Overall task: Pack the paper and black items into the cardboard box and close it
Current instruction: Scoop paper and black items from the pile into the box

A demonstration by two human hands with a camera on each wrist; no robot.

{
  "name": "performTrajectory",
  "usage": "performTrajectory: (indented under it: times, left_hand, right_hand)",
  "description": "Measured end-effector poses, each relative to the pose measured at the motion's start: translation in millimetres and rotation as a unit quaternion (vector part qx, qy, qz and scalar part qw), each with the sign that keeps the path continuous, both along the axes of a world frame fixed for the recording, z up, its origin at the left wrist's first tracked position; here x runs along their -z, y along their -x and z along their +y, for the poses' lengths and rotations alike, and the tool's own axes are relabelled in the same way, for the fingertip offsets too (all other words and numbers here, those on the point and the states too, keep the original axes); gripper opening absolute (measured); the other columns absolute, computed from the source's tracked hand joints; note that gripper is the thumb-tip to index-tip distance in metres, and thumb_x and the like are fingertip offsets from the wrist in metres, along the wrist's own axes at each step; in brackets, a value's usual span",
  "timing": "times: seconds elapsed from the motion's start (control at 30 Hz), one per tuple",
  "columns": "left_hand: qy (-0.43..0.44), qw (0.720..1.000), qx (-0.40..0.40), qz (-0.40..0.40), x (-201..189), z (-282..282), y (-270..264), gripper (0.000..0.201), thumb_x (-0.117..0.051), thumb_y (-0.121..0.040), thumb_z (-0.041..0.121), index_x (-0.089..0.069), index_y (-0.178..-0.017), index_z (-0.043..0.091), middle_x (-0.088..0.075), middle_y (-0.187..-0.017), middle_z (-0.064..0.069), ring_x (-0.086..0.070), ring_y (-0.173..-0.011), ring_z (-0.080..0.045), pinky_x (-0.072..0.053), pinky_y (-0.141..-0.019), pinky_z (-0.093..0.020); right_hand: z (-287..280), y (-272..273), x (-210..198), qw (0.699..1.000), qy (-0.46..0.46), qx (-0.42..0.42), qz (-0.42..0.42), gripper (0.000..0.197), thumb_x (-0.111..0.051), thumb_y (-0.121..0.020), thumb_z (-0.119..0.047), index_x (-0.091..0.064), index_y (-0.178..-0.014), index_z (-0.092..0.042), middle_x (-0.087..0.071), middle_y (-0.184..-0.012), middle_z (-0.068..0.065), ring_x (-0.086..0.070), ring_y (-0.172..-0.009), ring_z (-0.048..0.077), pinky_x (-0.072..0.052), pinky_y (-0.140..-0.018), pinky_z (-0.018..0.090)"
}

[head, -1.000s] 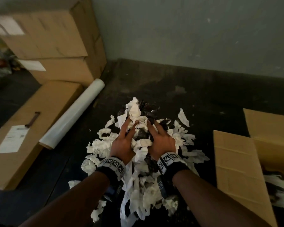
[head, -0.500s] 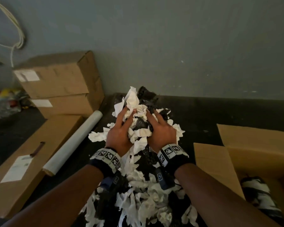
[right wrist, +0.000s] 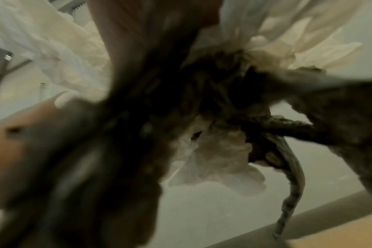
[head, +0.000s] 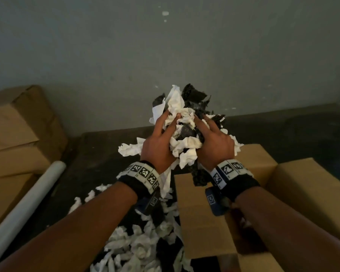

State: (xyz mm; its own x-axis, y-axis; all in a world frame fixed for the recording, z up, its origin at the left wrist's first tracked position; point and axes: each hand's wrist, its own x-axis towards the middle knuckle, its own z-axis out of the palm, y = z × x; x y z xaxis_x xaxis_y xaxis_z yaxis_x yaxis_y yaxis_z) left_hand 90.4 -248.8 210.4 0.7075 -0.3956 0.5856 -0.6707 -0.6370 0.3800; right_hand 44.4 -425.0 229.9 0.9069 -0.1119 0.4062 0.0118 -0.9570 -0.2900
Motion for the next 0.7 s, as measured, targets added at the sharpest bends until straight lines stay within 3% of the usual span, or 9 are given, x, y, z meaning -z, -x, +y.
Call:
performTrajectory:
  times: [0.13, 0.2, 0.33, 0.4, 0.53, 0.7]
  left_hand:
    - [0.004, 0.999, 0.044, 0.024, 15, -76, 4, 0.081, -0.072, -0.088, 0.040, -0.031, -0.157, 0.026, -0.008, -0.168, 0.003, -0.049, -0.134, -0.024, -0.049, -0.101, -0.035]
    - [0.001, 0.997, 0.064, 0.042, 27, -112, 11, 0.082, -0.072, -0.089, 0.041, -0.030, -0.157, 0.026, -0.006, -0.168, 0.004, -0.048, -0.133, -0.023, -0.045, -0.103, -0.031]
    - [-0.009, 0.992, 0.099, 0.079, 61, -174, 27, 0.080, -0.071, -0.090, 0.044, -0.030, -0.157, 0.026, -0.006, -0.168, 0.003, -0.053, -0.128, -0.022, -0.039, -0.095, -0.021]
    - [-0.017, 0.988, 0.110, 0.106, 80, -198, 33, 0.080, -0.071, -0.090, 0.044, -0.031, -0.156, 0.027, -0.006, -0.168, 0.004, -0.054, -0.127, -0.022, -0.043, -0.097, -0.024]
    - [-0.020, 0.979, 0.135, 0.151, 117, -233, 39, 0.082, -0.073, -0.087, 0.040, -0.031, -0.156, 0.026, -0.004, -0.167, 0.004, -0.045, -0.138, -0.023, -0.049, -0.107, -0.041]
    - [-0.073, 0.960, 0.132, 0.238, 155, -259, 35, 0.095, -0.078, -0.079, 0.048, -0.028, -0.157, 0.028, -0.006, -0.165, -0.002, -0.034, -0.146, -0.024, -0.044, -0.110, -0.038]
  right_hand:
    - [-68, 23, 7, 0.998, 0.015, 0.050, 0.029, 0.074, -0.060, -0.089, -0.054, -0.025, -0.152, -0.042, -0.026, -0.162, -0.002, -0.062, -0.115, 0.033, -0.052, -0.086, 0.046]
    - [-100, 37, 15, 0.996, 0.016, 0.070, 0.047, 0.074, -0.060, -0.088, -0.055, -0.025, -0.152, -0.043, -0.027, -0.162, -0.002, -0.062, -0.115, 0.034, -0.052, -0.088, 0.047]
    - [-154, 65, 37, 0.989, 0.011, 0.104, 0.104, 0.074, -0.060, -0.089, -0.053, -0.024, -0.153, -0.043, -0.026, -0.163, -0.002, -0.058, -0.121, 0.034, -0.052, -0.091, 0.046]
    - [-175, 75, 50, 0.984, 0.010, 0.115, 0.134, 0.074, -0.059, -0.089, -0.051, -0.024, -0.153, -0.042, -0.027, -0.162, -0.001, -0.057, -0.123, 0.034, -0.051, -0.092, 0.045]
    - [-208, 81, 80, 0.974, 0.008, 0.123, 0.189, 0.076, -0.062, -0.087, -0.048, -0.025, -0.153, -0.040, -0.028, -0.161, -0.001, -0.059, -0.121, 0.033, -0.052, -0.091, 0.043]
    - [-241, 65, 124, 0.962, -0.004, 0.098, 0.255, 0.088, -0.072, -0.078, -0.050, -0.026, -0.153, -0.041, -0.029, -0.161, 0.000, -0.052, -0.131, 0.031, -0.048, -0.101, 0.044]
